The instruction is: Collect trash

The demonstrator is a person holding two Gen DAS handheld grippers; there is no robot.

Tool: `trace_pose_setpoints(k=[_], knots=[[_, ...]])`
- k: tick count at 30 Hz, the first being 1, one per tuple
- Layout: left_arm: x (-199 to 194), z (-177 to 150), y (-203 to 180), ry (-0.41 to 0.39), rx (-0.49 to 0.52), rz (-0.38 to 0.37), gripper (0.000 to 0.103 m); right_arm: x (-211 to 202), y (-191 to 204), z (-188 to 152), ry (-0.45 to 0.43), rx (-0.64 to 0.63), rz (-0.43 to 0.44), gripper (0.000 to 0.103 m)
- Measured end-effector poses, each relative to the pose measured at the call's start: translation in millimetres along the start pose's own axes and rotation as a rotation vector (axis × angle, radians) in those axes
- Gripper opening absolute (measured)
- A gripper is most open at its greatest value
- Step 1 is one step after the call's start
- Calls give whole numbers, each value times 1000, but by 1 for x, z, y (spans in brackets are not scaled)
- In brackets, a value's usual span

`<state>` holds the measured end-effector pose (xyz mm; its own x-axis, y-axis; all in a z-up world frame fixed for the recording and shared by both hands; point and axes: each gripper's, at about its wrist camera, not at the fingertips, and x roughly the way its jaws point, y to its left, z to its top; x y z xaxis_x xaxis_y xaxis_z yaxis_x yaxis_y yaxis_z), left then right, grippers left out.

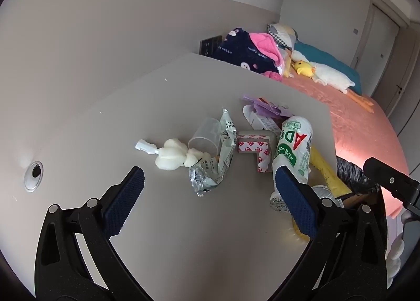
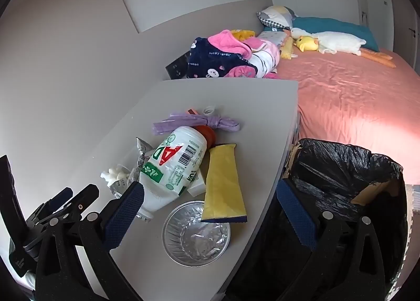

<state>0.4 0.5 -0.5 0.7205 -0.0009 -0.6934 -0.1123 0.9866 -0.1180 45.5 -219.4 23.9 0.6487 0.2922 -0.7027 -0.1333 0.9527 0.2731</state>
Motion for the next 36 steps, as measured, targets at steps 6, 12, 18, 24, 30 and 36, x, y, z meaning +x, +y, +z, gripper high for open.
trace_pose_setpoints(k=[6,12,18,24,30,36], knots=[[-2,0,-1,-5,-6,11,97,-3,0,1,5,3,-7,101],[-5,0,0,-5,7,3,97,-11,-1,2,-14,3,5,101],[-7,0,-3,-3,17,4,97,-6,3,3,-13,-3,5,101],[-8,0,-5,0,21,1,97,-10,2,0,-17,-1,8,101],[-6,1,-4,3,21,-1,97,-11,6,1,-19,-13,6,101],[-6,1,-4,3,22,-2,97,-12,7,1,-22,-17,6,101]])
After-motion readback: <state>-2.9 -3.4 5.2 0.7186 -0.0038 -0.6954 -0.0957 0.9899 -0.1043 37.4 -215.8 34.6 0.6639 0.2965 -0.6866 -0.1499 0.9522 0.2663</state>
